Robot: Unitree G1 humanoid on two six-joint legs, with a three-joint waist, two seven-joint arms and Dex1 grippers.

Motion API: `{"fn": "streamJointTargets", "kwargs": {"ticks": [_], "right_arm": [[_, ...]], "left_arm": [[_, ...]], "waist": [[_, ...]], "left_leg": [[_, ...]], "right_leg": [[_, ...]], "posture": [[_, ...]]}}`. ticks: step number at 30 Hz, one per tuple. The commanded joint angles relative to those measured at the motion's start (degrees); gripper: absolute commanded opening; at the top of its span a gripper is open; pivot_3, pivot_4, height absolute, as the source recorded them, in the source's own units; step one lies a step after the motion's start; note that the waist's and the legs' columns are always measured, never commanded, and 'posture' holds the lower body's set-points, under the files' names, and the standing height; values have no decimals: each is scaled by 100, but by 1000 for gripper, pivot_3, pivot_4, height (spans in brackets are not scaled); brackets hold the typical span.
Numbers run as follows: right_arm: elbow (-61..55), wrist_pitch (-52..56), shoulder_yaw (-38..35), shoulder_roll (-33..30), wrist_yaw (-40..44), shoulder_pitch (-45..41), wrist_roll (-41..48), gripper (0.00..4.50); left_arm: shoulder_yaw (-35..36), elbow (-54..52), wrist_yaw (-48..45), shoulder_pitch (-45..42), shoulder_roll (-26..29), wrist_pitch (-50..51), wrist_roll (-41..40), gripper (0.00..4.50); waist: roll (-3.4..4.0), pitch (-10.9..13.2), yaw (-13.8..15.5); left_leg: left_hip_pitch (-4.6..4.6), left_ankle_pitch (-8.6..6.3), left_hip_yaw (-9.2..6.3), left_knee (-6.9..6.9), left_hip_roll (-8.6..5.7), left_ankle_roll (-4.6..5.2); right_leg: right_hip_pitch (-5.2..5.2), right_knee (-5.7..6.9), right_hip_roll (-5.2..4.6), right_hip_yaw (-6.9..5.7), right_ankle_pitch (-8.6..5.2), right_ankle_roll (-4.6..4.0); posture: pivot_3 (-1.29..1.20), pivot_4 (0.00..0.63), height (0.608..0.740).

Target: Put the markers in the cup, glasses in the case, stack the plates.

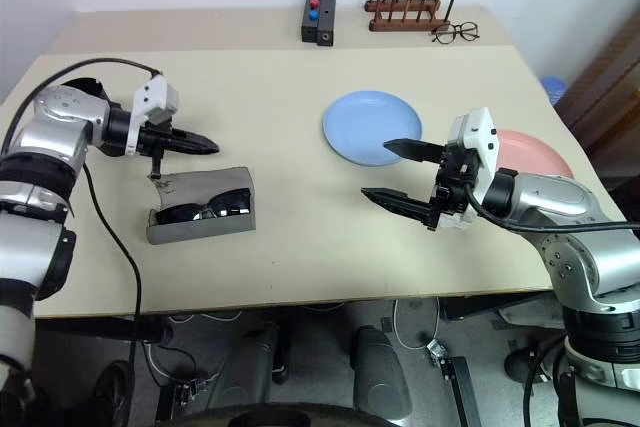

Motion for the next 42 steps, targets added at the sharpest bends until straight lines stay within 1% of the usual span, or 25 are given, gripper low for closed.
{"fn": "streamJointTargets", "kwargs": {"ticks": [1, 4, 8, 11, 16, 26, 30, 32, 34, 37, 39, 40, 42], "right_arm": [[-107, -35, -106, -18, -22, -84, 51, 4500], [-96, -49, -104, -15, -31, -91, 44, 4500], [-76, -72, -99, -13, -29, -101, 25, 4500], [-61, -83, -99, -9, -22, -105, 16, 4500], [-49, -104, -87, -44, 47, -56, -15, 4500], [-34, -136, -106, -86, 158, 16, -141, 4500], [-23, -132, -115, -69, 168, 6, -156, 4500], [-24, -133, -109, -59, 165, 3, -163, 4500], [-19, -138, -100, -52, 161, -1, -174, 4500], [25, -173, -99, -45, 139, -24, -224, 4500], [70, -192, -107, -34, 110, -50, -261, 4500], [105, -195, -124, -28, 76, -69, -277, 4500], [328, -314, -125, -58, -95, -148, -552, 4500]], "left_arm": [[219, 2, -71, -42, 36, -74, 349, 48], [264, -39, -312, 56, 62, -110, 512, 48], [455, -213, -760, 122, 53, 103, 415, 48], [309, -490, -782, 253, 142, 222, 223, 48], [-148, -1284, -782, 614, 514, 631, -396, 48], [-601, -2156, -782, 1111, 979, 892, -1031, 48], [-759, -2482, -782, 1365, 1181, 959, -1119, 48], [-739, -2567, -782, 1485, 1223, 862, -1140, 48], [-576, -2509, -782, 1450, 1154, 938, -1118, 48], [-289, -2247, -782, 1151, 979, 1121, -1228, 48], [19, -2036, -782, 894, 810, 1234, -1350, 560], [107, -2028, -782, 793, 789, 1355, -1526, 927], [530, -1882, -782, 462, 630, 1914, -1906, 1811]], "waist": [[0, 0, 17], [0, 0, 21], [0, 0, 1], [0, 0, 1], [0, 0, -13], [0, 0, -10], [0, 0, -10], [1, -1, -12], [2, -1, -3], [1, -1, 7], [1, 0, 17], [-1, 1, 26], [-1, 1, 20]], "left_leg": [[-1, 0, 0, 1, 0, 0], [-1, 0, 0, 2, 0, 0], [-1, 0, 0, 2, 1, 0], [-1, 0, 0, 2, 1, 0], [1, 0, -1, 0, 3, 0], [2, 0, 0, 0, 3, 0], [3, 0, 0, 0, 4, 0], [3, 0, 0, 0, 4, 0], [4, 0, 0, 0, 3, 0], [3, 0, 0, 1, 3, 0], [2, 0, 0, 2, 3, 0], [1, 0, 0, 4, 2, 0], [-3, 0, -1, 8, 2, 0]], "right_leg": [[0, 0, 0, 0, 0, 0], [0, 0, 0, 0, 0, 0], [0, 0, 0, 0, 0, 0], [0, 0, 0, 0, 0, 0], [0, 3, 0, 0, 0, 0], [0, 2, -1, 1, 0, -1], [0, 3, 0, 1, 0, -1], [1, 3, -1, 1, 0, -1], [1, 3, 0, 1, 0, -1], [1, 3, -1, 1, 0, -1], [1, 3, 0, 0, 0, -1], [1, 3, 0, -1, 0, -1], [0, 3, 0, -1, 0, -1]], "posture": [[0, 150, 740], [0, 150, 740], [0, 150, 740], [0, 150, 740], [0, 150, 740], [0, 150, 740], [0, 150, 740], [0, 150, 740], [0, 150, 740], [0, 150, 740], [0, 150, 740], [0, 150, 740], [0, 150, 740]]}}
